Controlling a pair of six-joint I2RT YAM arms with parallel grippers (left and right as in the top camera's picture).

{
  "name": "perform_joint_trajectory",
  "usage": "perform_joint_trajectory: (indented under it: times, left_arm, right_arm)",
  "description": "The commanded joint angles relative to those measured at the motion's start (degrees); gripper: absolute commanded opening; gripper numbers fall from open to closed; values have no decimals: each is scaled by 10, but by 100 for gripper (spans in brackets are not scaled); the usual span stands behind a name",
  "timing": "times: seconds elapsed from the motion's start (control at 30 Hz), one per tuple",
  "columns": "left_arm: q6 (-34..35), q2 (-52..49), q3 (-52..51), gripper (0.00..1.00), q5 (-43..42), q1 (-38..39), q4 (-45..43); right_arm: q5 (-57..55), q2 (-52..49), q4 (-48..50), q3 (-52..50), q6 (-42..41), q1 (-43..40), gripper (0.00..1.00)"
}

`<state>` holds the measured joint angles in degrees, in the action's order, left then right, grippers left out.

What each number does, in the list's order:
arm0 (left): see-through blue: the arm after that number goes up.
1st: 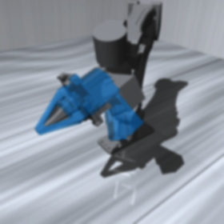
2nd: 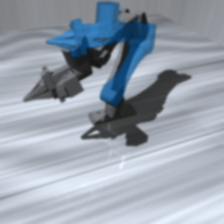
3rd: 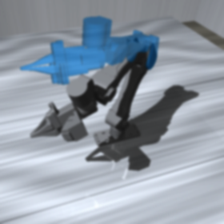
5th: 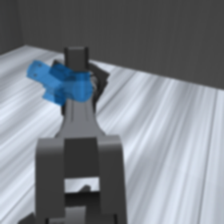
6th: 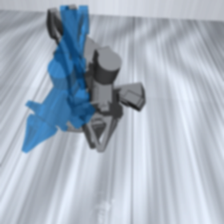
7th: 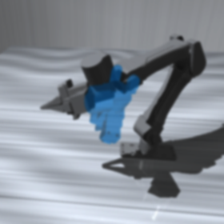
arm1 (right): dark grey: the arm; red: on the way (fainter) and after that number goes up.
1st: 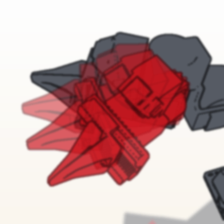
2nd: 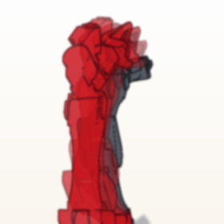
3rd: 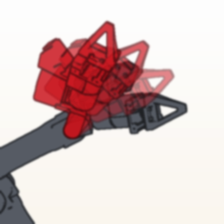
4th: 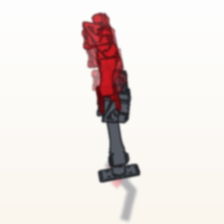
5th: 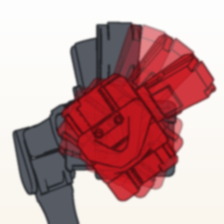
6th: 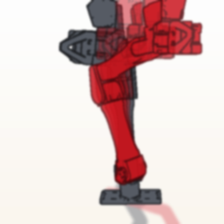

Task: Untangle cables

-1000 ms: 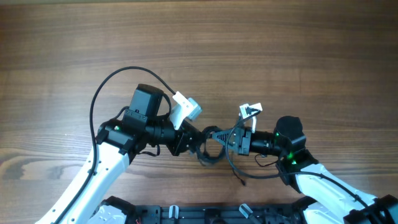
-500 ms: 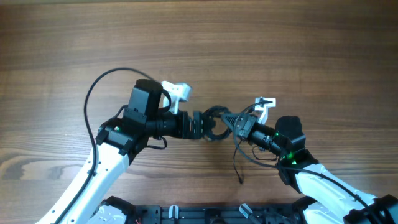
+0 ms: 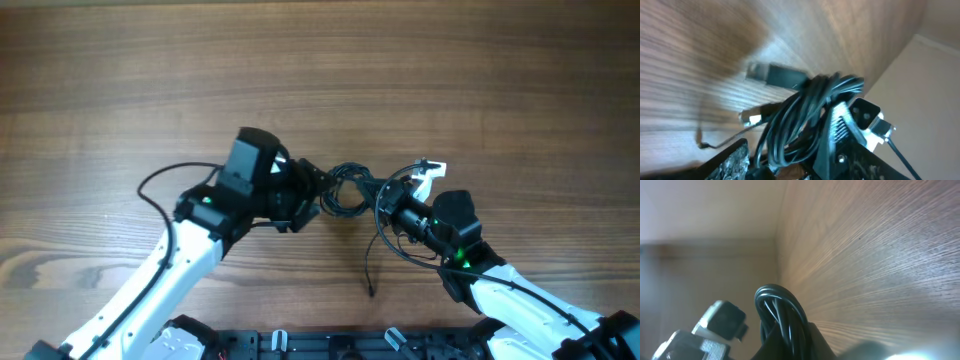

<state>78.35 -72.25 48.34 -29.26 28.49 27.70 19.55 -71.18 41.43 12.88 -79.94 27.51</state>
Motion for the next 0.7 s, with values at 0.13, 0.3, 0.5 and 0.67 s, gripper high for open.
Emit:
perform_joint_trajectory:
  times: [0.13,0.3,0.5,0.67]
  left_arm:
    - [94,-31,7,64,57,48,-36]
    - [93,-42,7,63,90,68,-35]
    - [96,-71,7,43,118,83,-33]
    - [96,-79,7,4,141,84,-38]
  right_arm:
    - [-24,0,-23,1,-17,3,4]
    - [-14,0,-23,1,-74,3,4]
    - [9,0,-21,1,-101,3,4]
    - [19,0,-22,1,-101,3,4]
